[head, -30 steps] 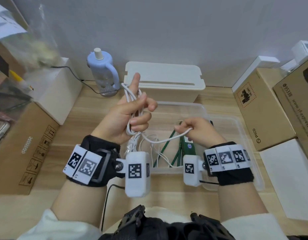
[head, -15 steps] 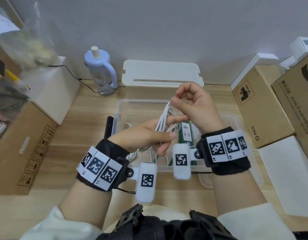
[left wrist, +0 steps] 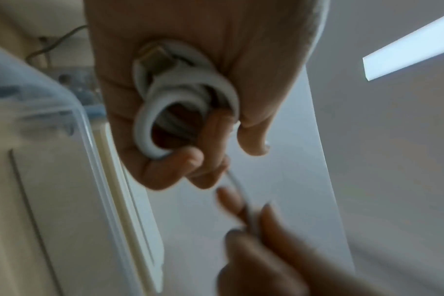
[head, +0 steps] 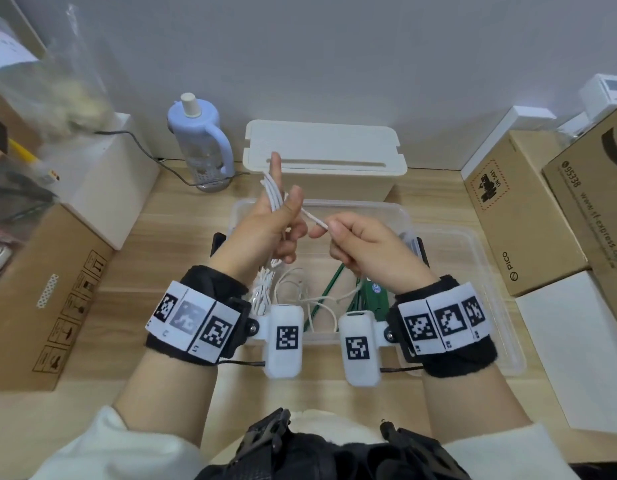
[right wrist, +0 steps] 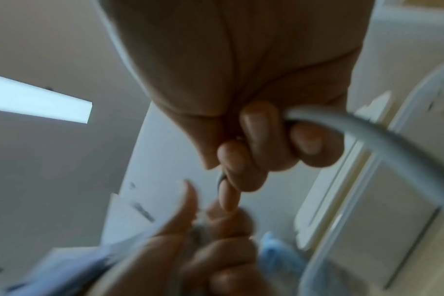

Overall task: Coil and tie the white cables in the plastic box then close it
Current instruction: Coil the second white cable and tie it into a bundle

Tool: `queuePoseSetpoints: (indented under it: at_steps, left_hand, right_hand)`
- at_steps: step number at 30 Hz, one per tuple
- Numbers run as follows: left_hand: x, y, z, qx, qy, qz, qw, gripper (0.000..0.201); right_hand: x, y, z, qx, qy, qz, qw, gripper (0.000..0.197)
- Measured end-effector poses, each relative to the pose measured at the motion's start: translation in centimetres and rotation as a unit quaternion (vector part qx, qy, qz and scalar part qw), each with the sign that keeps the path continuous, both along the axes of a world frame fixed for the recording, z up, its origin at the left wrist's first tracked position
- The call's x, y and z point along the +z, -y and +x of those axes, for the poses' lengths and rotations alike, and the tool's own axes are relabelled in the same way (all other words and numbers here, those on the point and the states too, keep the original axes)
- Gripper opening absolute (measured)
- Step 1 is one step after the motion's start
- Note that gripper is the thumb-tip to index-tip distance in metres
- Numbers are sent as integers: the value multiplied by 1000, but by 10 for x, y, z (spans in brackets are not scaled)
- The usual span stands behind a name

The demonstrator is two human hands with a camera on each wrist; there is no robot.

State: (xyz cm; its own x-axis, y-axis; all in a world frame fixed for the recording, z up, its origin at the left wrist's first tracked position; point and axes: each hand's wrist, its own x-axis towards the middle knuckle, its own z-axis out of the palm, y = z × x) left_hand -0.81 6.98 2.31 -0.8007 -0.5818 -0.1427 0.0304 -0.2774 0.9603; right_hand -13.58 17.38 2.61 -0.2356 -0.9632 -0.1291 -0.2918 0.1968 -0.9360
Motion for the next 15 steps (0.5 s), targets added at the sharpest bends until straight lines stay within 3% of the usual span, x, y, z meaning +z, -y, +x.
queuePoseSetpoints:
  at_steps: [3,5,10,12,15]
  left_hand:
    - [-7,-2,-8,27,25,-78,996,82]
    - [-5,-4,-11,44,-25,-79,996,79]
    - [13,-4,-3,28,-201,83,976,66]
    - [17,-2,4,-29,-239,159,957,65]
    - [15,2,16,-197,-224,240,924,72]
  right_hand:
    - [8,4,13,66,-1,-5,998,24]
    - [9,5,19,108,-6,10,994,26]
    - [-2,-2,12,178,5,110,978,33]
    - [-8,-1,5,151,-67,151,975,35]
    - [-11,1,-12,67,-165,164,970,23]
